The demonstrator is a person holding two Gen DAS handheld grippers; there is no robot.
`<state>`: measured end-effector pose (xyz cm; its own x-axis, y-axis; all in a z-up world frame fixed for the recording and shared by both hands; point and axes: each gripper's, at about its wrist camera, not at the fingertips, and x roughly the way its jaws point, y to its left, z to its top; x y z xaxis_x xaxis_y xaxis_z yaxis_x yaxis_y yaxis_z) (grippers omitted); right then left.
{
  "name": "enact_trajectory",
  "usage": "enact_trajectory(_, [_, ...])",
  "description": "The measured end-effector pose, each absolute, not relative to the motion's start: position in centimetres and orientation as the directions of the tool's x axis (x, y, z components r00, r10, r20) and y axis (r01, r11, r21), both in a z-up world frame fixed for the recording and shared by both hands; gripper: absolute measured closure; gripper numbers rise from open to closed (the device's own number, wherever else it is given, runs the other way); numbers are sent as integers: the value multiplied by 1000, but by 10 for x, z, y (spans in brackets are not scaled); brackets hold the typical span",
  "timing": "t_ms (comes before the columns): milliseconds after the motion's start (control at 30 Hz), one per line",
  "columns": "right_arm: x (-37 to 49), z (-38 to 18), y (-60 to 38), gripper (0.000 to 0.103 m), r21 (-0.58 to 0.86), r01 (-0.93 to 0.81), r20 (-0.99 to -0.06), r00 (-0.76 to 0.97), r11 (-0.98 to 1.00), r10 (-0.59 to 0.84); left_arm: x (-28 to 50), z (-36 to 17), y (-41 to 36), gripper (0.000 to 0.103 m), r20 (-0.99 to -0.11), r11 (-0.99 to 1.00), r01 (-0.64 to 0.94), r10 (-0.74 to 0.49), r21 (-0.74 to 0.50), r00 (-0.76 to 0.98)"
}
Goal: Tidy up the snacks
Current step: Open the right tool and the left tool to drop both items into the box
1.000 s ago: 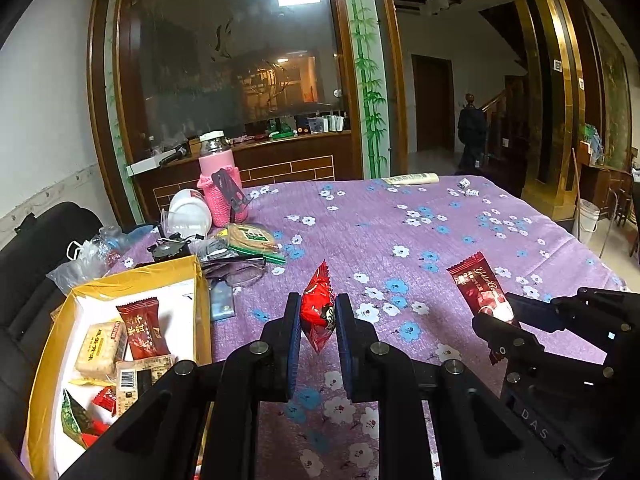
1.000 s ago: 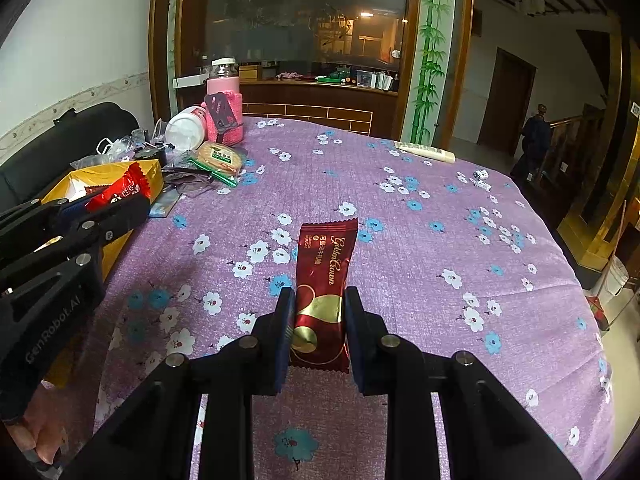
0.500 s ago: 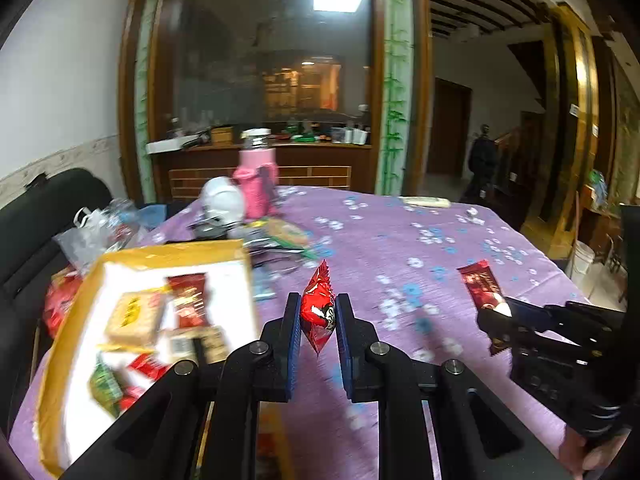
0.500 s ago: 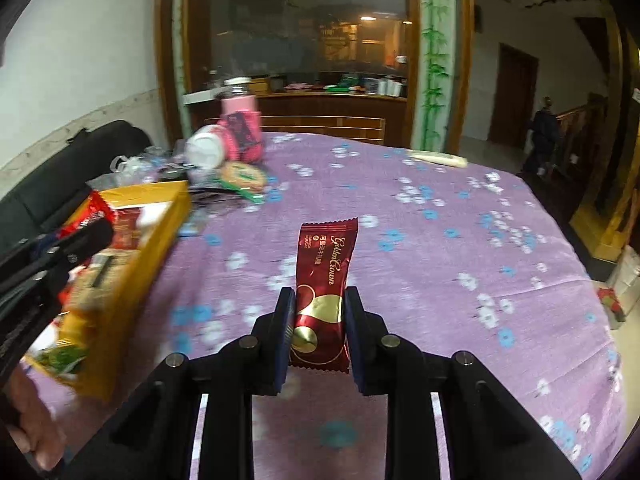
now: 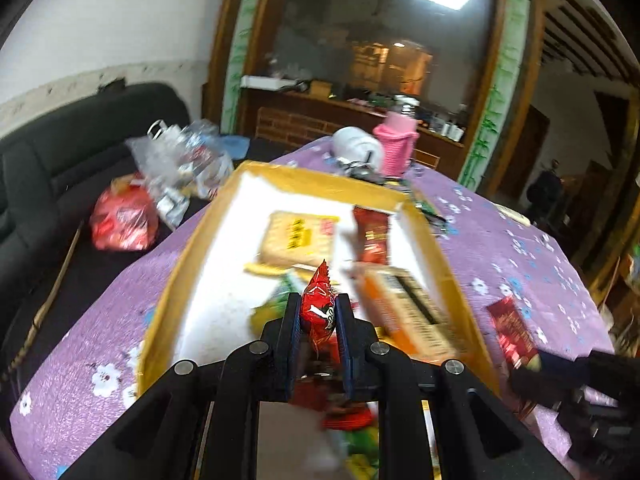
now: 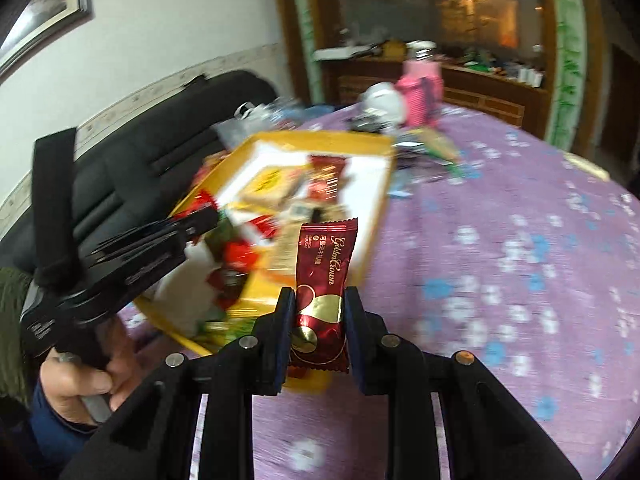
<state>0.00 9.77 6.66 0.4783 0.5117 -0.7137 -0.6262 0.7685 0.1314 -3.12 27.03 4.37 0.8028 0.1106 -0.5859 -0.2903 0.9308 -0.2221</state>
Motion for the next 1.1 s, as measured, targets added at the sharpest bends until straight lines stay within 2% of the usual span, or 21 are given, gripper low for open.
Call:
enact_trajectory(300, [-3, 38, 139, 79, 147, -669, -737, 417, 729, 531, -22, 27, 279, 86, -615, 914, -335, 131, -228, 778])
enact_trajectory(433, [3, 32, 137, 79, 166, -668, -726, 415, 725, 548, -18, 26, 278, 86, -625, 917, -336, 134, -217, 769])
enact_trajectory(633, [-11, 26, 139, 79, 98, -694, -714, 450, 713, 536, -14, 27, 273, 86, -627, 925, -334, 151, -184, 764])
enact_trajectory(1000, [-9, 25, 139, 78, 120, -696, -720, 430, 708, 545, -16, 28, 270, 86, -619, 928, -333, 165, -165, 768])
enact_trajectory(1033, [-9, 24, 139, 78, 121, -696, -720, 429, 708, 545, -17, 29, 269, 84, -616, 929, -333, 168, -163, 769])
enact_trajectory(1100, [-10, 24, 139, 76, 126, -695, -720, 427, 708, 547, -18, 30, 268, 74, -607, 929, -333, 173, -160, 776])
